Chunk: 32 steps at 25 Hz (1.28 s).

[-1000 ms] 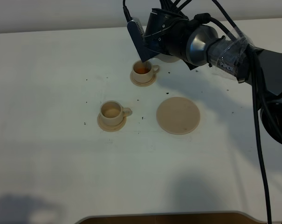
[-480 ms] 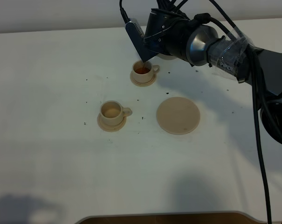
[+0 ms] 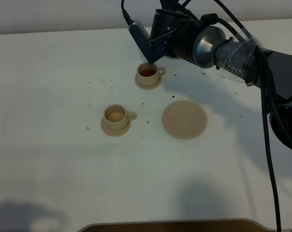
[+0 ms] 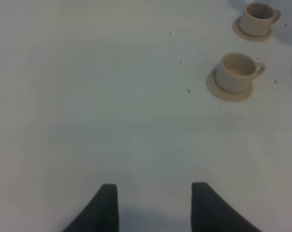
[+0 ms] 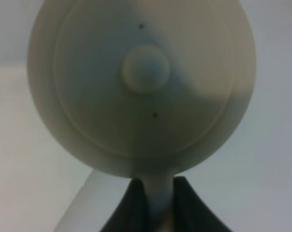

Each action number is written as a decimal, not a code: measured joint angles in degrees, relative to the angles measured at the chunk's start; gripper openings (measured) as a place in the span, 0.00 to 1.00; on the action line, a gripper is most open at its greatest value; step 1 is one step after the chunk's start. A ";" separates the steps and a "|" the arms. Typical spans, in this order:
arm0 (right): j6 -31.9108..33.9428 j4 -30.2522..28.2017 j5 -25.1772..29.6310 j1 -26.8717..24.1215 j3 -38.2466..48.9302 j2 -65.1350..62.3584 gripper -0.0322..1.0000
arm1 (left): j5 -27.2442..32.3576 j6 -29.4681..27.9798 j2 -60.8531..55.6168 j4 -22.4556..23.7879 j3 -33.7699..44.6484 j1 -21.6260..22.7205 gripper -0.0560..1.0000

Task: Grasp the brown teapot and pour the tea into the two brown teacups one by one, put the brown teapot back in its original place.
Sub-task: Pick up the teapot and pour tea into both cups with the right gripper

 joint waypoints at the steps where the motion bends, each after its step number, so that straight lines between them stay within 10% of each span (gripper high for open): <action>1: -0.22 -0.02 -0.17 0.00 0.00 0.00 0.15 | 0.00 0.00 0.00 0.00 0.00 0.00 0.39; 32: -1.65 -0.87 -1.20 0.47 0.00 0.30 0.15 | 0.00 0.00 0.00 0.00 0.00 0.00 0.39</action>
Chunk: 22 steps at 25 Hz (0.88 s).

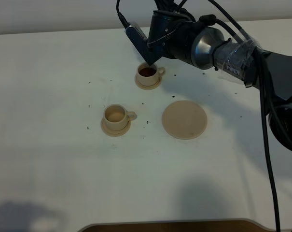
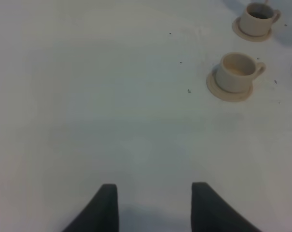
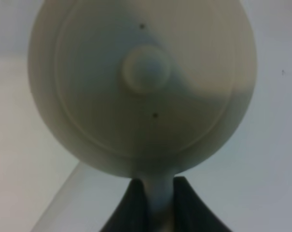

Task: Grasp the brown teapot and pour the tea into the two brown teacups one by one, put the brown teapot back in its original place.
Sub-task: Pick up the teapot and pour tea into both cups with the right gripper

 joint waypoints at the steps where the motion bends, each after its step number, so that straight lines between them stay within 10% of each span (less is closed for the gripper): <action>1: 0.44 0.15 0.08 0.00 0.00 0.18 0.15 | 0.00 0.00 0.00 0.00 0.00 0.00 0.39; 22: 13.58 17.20 7.59 0.21 -0.49 -1.95 0.15 | 0.00 0.00 0.00 0.00 0.00 0.00 0.39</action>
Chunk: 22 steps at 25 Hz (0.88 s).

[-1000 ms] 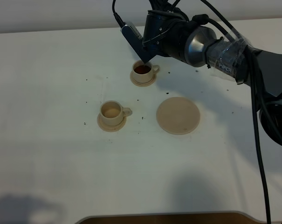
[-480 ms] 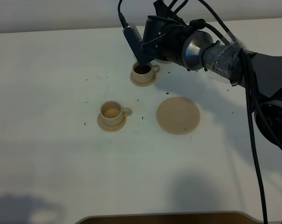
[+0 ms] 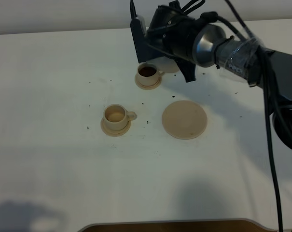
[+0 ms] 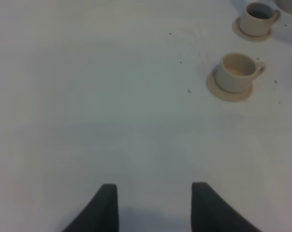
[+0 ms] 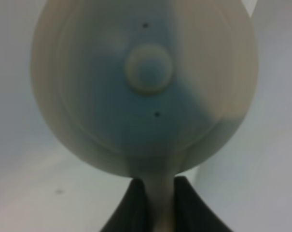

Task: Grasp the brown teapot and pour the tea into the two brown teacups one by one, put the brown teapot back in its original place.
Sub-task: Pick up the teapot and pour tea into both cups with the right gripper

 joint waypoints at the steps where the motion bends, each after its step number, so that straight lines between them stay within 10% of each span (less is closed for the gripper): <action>1: 0.90 1.22 0.80 0.00 -0.42 -0.25 0.15 | 0.00 0.00 0.00 0.00 0.00 0.00 0.39; 22: 9.04 30.73 11.31 -4.26 -3.39 -0.66 0.15 | 0.00 0.00 0.00 0.00 0.00 0.00 0.39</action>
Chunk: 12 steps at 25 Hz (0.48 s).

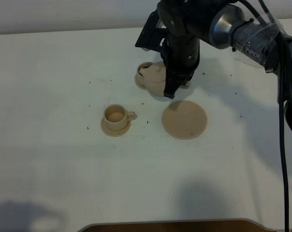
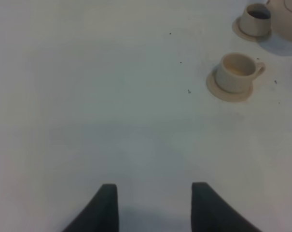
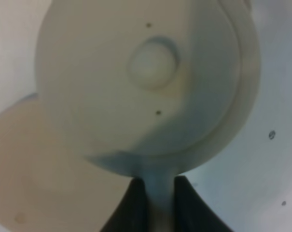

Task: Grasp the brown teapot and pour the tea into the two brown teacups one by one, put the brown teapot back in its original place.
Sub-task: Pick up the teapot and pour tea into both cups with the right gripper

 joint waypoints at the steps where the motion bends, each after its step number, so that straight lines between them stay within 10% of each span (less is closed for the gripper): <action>1: 0.00 -0.06 0.14 -0.07 -0.05 0.00 0.15 | 0.00 0.00 0.00 0.00 0.00 0.00 0.39; 12: -0.80 -3.46 2.23 4.70 -0.10 -4.78 0.15 | -0.05 0.00 0.00 0.00 0.00 0.00 0.39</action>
